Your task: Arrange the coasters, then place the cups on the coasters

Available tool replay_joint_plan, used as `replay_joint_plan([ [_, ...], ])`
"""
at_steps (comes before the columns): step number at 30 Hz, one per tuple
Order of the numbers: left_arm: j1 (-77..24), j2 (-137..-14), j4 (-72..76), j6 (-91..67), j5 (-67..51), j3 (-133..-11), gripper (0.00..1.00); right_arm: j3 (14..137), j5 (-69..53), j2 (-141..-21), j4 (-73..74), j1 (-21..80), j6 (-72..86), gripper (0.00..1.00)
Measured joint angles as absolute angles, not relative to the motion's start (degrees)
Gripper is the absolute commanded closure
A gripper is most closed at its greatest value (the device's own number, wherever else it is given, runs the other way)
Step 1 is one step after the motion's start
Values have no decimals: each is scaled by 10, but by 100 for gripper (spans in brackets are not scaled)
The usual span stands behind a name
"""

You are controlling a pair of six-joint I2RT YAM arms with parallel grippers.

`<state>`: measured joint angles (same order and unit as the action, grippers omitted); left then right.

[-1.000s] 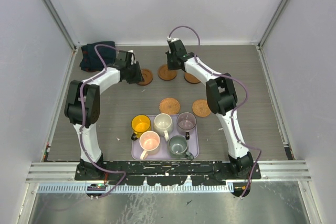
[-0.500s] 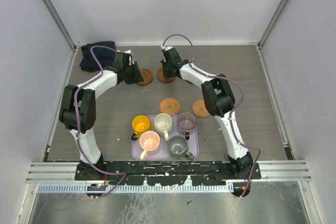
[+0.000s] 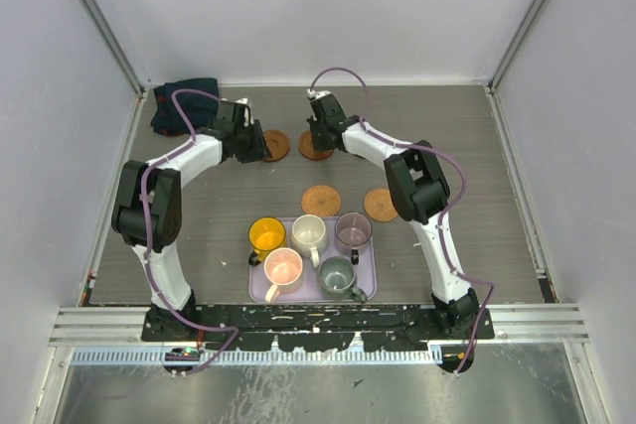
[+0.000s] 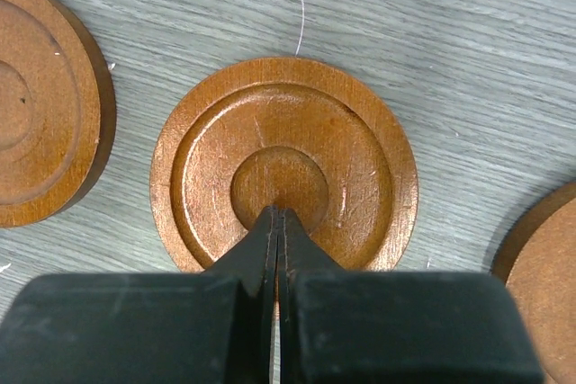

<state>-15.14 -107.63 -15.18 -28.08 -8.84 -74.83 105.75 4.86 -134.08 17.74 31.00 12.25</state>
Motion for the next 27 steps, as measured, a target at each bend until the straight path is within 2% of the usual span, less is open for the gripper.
replay_joint_plan([
  [27, -151, -1075, -150, -279, -89, -744, 65, 1075, 81, -1341, 207, 310, 108, 99],
])
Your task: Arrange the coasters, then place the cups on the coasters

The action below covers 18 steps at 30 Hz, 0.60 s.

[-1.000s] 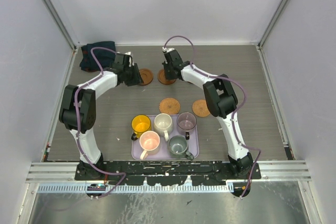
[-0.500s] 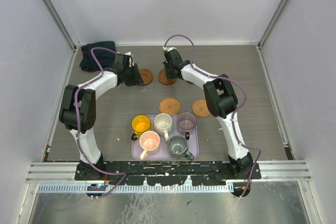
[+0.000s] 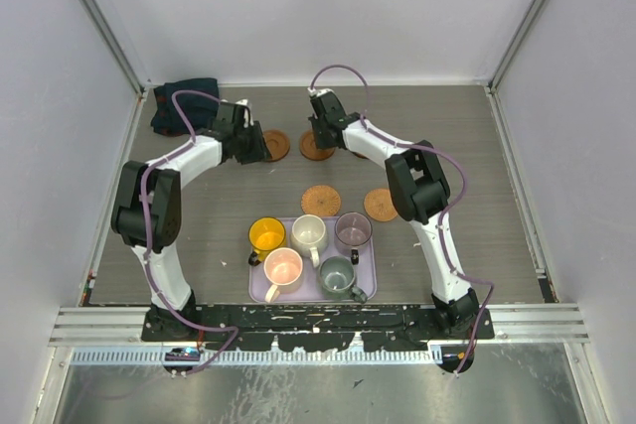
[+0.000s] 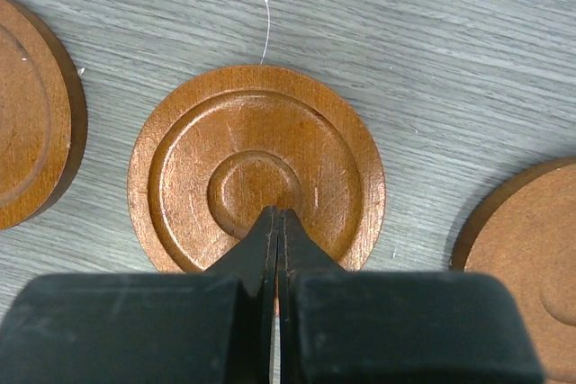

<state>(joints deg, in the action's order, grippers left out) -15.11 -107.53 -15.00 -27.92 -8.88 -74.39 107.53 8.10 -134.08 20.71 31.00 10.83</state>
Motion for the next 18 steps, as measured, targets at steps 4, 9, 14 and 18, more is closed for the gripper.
replay_joint_plan([
  [4, -151, -1062, -143, -275, -95, -732, 65, 1085, 83, -1341, 212, 310, 104, 99],
  [9, -151, -1021, -120, -260, -117, -721, 62, 1086, 83, -1321, 209, 310, 95, 99],
  [14, -159, -987, -93, -244, -152, -718, 61, 1074, 93, -1254, 205, 310, 94, 99],
  [18, -181, -983, -83, -230, -184, -710, 62, 1021, 138, -1167, 197, 310, 101, 99],
])
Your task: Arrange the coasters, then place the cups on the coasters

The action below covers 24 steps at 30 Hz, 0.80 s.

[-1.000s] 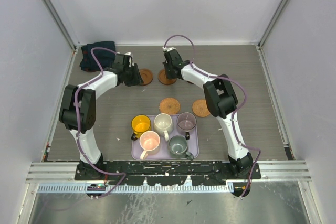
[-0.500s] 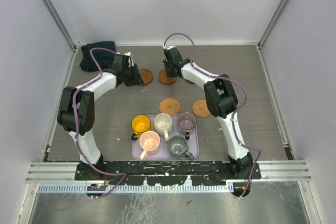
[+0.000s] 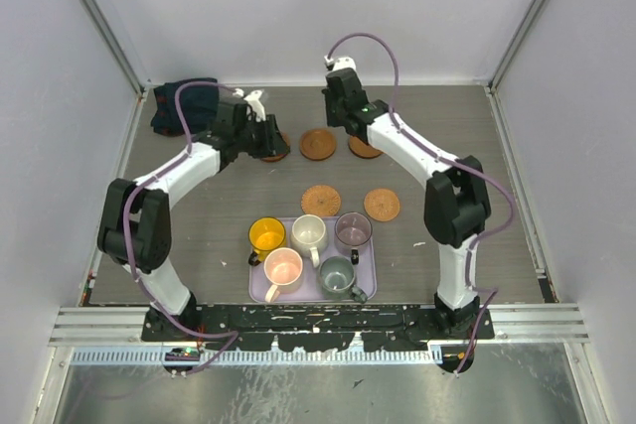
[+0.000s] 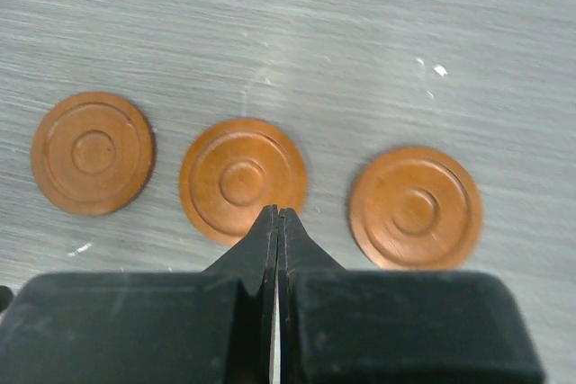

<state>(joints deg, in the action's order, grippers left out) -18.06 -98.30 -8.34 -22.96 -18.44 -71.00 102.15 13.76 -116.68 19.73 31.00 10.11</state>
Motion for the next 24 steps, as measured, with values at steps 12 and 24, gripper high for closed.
replay_joint_plan([
  [12, -299, -1013, -95, -205, -250, -691, 68, 708, 226, -1005, 222, 309, 160, 99],
  [24, -331, -1074, -105, -205, -270, -691, 68, 587, 217, -868, 236, 309, 215, 99],
])
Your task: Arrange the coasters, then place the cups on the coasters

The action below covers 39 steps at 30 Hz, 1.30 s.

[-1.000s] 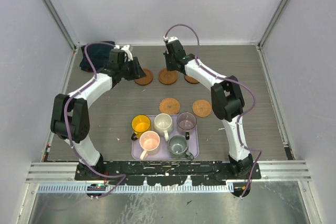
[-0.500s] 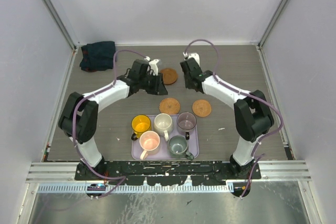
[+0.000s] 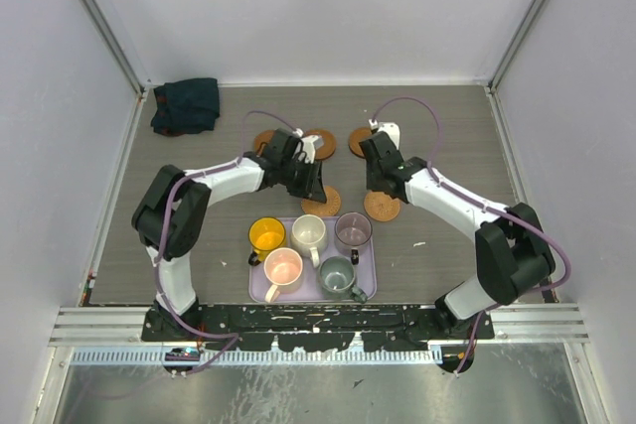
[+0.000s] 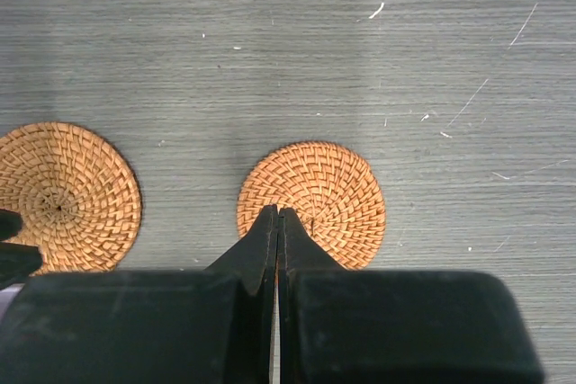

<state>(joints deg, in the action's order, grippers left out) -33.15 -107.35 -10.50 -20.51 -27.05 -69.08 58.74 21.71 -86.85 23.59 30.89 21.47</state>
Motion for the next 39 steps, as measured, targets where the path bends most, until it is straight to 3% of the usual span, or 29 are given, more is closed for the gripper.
replay_joint_plan([
  [23, -356, -1145, -152, -248, -237, -748, 70, 555, 182, -922, 227, 296, 247, 99],
  [39, -289, -1131, -176, -266, -185, -741, 71, 559, 155, -964, 222, 246, 270, 99],
])
